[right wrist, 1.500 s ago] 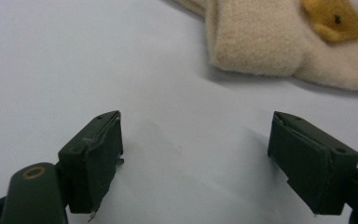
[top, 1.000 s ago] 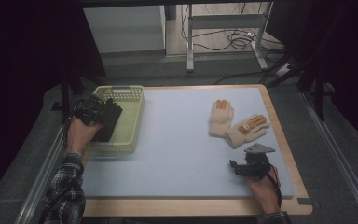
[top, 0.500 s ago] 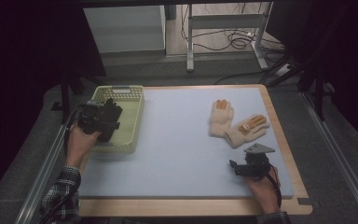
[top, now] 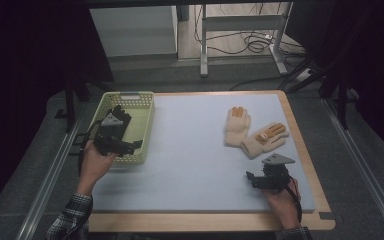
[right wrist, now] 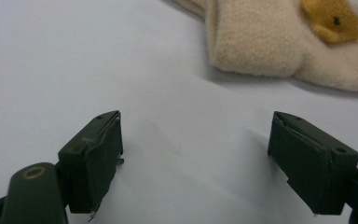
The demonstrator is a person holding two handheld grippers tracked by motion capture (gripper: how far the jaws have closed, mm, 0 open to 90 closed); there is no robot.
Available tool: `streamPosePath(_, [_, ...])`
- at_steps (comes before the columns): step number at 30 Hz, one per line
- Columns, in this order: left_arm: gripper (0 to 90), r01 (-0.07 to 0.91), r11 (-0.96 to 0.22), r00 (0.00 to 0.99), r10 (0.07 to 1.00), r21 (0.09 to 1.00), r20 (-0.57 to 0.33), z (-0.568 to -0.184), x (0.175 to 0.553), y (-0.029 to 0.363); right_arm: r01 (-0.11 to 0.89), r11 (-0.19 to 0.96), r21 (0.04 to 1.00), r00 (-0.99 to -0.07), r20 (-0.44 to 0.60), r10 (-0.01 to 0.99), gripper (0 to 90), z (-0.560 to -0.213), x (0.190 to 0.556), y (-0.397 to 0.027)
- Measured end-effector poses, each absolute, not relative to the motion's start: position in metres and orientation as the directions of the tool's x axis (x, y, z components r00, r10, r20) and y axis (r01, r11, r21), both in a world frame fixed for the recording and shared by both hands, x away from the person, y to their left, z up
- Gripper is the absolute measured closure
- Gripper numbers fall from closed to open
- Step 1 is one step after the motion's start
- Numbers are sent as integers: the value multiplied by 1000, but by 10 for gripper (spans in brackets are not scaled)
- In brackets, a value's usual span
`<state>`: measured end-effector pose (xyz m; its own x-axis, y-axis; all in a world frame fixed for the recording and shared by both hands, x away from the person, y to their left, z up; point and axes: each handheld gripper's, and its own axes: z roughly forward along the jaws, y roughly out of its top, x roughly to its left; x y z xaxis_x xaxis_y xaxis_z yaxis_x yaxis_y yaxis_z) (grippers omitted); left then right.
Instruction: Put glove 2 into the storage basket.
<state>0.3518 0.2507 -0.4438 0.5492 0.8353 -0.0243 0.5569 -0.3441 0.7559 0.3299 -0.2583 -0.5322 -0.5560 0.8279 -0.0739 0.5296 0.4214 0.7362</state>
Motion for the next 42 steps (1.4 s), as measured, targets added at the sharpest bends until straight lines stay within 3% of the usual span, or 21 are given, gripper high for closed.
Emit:
streamPosePath(8, [0, 469, -385, 661, 749, 795, -27, -449, 320, 207, 528, 422, 737, -557, -74, 827, 176, -532, 330, -258])
streamPosePath(17, [10, 409, -423, 720, 694, 809, -1, -475, 294, 170, 529, 422, 737, -557, -74, 827, 176, -532, 330, -258])
streamPosePath(33, [10, 474, -469, 705, 709, 745, -2, -542, 286, 156, 532, 419, 736, -558, -67, 827, 176, -532, 331, -259])
streamPosePath(42, [15, 521, -485, 691, 722, 703, -14, -551, 292, 162, 534, 417, 736, -559, -63, 827, 177, -532, 331, -259])
